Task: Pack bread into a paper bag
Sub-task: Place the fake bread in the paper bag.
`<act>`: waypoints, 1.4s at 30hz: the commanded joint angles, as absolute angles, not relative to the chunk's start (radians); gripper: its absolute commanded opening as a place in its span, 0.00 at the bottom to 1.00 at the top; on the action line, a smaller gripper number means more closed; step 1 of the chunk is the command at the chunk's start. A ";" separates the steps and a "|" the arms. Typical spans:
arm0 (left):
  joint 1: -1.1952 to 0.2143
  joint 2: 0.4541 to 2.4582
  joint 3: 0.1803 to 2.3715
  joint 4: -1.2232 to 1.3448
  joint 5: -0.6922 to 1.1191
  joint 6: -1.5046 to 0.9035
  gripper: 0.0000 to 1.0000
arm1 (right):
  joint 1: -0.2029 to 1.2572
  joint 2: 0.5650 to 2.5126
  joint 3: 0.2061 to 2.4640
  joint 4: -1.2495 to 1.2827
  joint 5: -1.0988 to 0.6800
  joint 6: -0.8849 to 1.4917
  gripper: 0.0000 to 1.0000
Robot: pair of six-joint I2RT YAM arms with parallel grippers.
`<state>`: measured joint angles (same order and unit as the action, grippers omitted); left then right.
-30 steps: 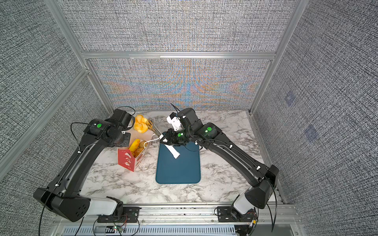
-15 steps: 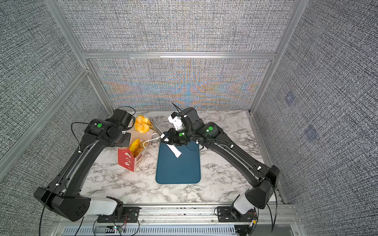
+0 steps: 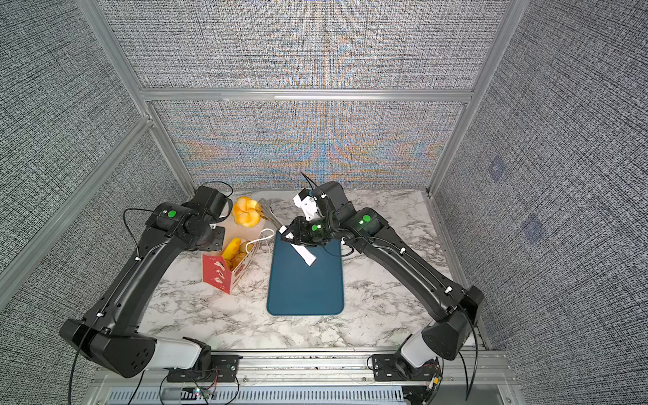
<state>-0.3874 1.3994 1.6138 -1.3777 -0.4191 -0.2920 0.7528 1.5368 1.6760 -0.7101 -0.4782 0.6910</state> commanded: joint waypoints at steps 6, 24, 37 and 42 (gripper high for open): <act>-0.390 1.402 1.620 -1.357 -0.424 -0.287 0.02 | 0.750 1.528 1.674 -0.699 -0.483 0.670 0.29; -0.390 1.417 1.638 -1.359 -0.419 -0.285 0.02 | 0.735 1.503 1.655 -0.690 -0.491 0.676 0.32; -0.391 1.427 1.651 -1.359 -0.417 -0.285 0.02 | 0.736 1.494 1.666 -0.693 -0.503 0.682 0.37; -0.391 1.428 1.657 -1.361 -0.415 -0.285 0.02 | 0.728 1.484 1.663 -0.701 -0.485 0.675 0.37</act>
<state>-0.3908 1.4265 1.6478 -1.3781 -0.4156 -0.2920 0.7322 1.4967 1.6569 -0.7181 -0.4934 0.6846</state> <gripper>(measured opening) 0.072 0.374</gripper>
